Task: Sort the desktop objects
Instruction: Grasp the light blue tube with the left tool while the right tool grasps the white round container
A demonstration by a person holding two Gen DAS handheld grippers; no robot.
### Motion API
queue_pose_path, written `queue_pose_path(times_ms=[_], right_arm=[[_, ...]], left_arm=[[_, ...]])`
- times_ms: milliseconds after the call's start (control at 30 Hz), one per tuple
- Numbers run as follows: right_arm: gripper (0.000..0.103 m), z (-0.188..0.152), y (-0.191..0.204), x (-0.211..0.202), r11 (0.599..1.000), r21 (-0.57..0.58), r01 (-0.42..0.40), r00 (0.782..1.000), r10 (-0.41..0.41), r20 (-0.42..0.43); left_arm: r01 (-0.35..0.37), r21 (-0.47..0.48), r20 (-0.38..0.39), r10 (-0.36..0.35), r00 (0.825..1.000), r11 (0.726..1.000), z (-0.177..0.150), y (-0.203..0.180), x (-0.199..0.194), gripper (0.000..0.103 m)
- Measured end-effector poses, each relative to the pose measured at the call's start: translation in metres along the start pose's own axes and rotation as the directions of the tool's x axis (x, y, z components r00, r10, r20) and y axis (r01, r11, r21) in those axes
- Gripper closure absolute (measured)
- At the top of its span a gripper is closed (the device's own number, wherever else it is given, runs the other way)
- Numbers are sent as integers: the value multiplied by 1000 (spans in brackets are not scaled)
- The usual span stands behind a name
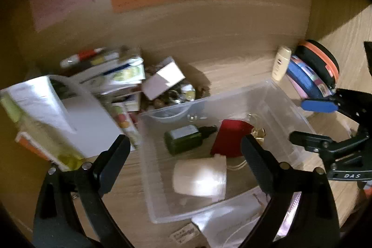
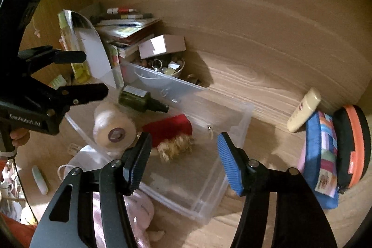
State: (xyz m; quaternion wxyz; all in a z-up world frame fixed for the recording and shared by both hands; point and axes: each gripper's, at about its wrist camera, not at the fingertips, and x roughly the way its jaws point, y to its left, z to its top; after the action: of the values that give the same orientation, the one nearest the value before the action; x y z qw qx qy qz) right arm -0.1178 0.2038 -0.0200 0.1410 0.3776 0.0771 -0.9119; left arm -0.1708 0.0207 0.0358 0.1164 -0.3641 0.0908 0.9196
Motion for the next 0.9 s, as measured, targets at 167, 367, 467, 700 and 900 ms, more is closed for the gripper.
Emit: queue_pose_path(times_ms=[167,367,467,700,900], right_arm=[[43,-11,5,-24,1000,1,10,999,-10,38],[29,-29,21,-52,1000,-7,25,995,-24,100],[27,-41,31,-61,1000,-8,20,993,-19,114],[27,-67,55,-64,998,-46,37,993,-32,111],[27,-89,62,-63,1000,-17,11,996,-9,89]], left_arm=[[-28,-37,54,30,998,999,-11,6,-28,6],[-35,-87,79,42,996,996,-38,20,-56,6],[-32,-84,96,40,995,996,-56,19,-71,6],[-153,-104,91,163,982,983,-111,23,-99,6],[-172,-64,-15,171,985,983,-163,13,-93,6]])
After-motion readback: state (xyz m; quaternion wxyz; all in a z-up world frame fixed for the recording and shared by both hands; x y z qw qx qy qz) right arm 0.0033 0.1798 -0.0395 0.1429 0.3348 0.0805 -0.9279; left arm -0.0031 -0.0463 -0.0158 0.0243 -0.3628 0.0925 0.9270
